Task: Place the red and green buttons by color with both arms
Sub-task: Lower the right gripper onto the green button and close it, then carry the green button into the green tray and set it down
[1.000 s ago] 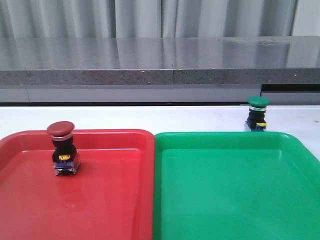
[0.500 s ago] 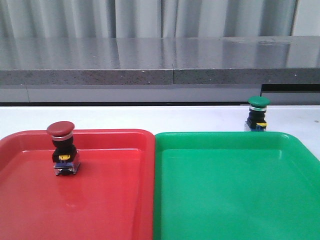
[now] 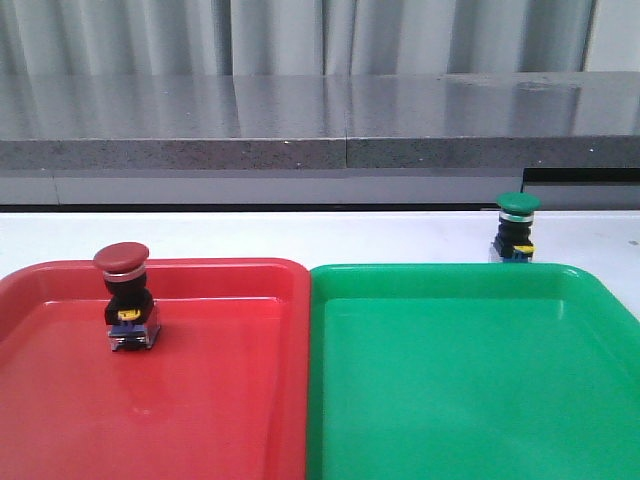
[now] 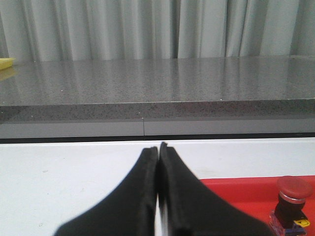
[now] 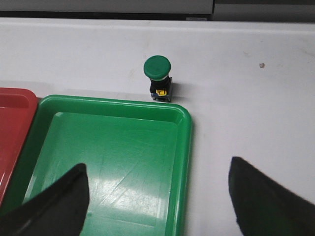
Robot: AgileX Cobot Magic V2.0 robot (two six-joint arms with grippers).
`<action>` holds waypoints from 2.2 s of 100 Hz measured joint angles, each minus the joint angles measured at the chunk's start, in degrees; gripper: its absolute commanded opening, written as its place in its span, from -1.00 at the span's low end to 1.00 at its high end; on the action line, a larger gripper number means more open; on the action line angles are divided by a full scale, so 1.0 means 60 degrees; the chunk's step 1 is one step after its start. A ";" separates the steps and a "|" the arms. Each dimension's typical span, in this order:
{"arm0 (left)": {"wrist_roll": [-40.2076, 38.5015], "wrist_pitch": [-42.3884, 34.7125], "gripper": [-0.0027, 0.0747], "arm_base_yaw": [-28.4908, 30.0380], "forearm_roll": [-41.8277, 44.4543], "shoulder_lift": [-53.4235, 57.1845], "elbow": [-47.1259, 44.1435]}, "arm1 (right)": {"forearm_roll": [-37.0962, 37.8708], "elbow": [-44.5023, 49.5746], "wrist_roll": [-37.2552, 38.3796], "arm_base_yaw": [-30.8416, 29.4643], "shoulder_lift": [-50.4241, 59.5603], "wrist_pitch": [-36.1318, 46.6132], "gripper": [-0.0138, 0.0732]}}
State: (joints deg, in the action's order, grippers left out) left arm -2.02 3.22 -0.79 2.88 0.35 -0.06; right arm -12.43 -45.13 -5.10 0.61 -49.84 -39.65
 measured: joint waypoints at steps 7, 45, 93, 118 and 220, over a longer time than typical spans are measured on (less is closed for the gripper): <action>0.0000 0.0000 -0.98 0.0000 0.0000 0.0000 0.0000 | -0.0118 -0.0100 0.0000 0.0000 -0.0172 0.0000 0.71; 0.0000 0.0000 -0.98 0.0000 0.0000 0.0000 0.0000 | -0.0241 -0.2290 0.0016 0.0528 -0.3452 0.0037 0.71; 0.0000 0.0000 -0.98 0.0000 0.0000 0.0000 0.0000 | -0.0048 -0.5498 0.0016 0.0588 -0.8060 0.0090 0.71; 0.0000 0.0000 -0.98 0.0000 0.0000 0.0000 0.0000 | 0.0042 -0.5914 0.0016 0.0588 -0.9320 0.0175 0.71; 0.0000 0.0000 -0.98 0.0000 0.0000 0.0000 0.0000 | 0.0064 -0.6246 0.0016 0.0588 -0.9635 -0.0313 -0.11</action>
State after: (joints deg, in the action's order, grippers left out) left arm -2.02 3.22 -0.79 2.88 0.35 -0.06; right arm -12.05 -82.60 -5.00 4.13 -107.65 -41.52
